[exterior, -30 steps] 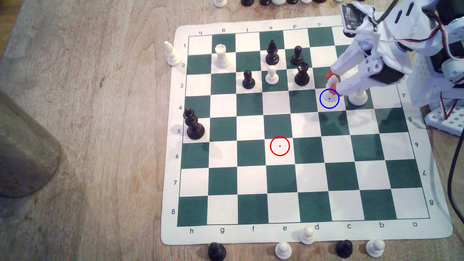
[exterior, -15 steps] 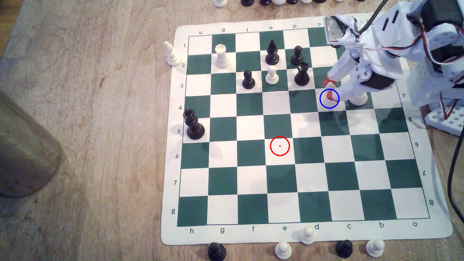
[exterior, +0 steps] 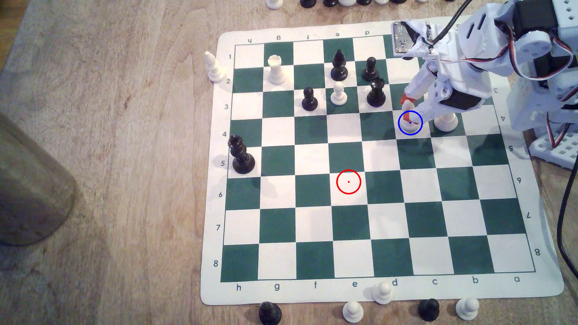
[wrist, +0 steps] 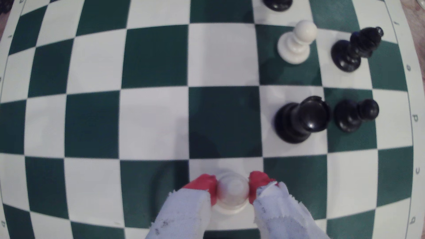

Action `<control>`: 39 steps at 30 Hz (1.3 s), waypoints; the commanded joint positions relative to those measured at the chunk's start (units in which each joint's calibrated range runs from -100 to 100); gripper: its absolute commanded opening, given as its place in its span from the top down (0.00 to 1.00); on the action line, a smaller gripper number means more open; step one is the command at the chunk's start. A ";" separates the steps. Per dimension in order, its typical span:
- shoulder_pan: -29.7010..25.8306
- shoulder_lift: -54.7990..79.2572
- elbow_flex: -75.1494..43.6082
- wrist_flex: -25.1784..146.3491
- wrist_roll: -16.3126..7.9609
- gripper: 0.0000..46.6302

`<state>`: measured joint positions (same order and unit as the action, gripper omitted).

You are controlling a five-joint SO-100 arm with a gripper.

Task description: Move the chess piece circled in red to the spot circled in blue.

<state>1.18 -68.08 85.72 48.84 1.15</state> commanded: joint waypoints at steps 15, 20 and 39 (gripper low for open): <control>-0.05 -7.39 -4.22 5.70 0.24 0.56; -1.53 -10.36 -13.01 16.68 0.24 0.56; 2.54 -26.57 -28.15 33.06 0.73 0.82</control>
<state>2.36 -88.94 61.68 81.04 1.54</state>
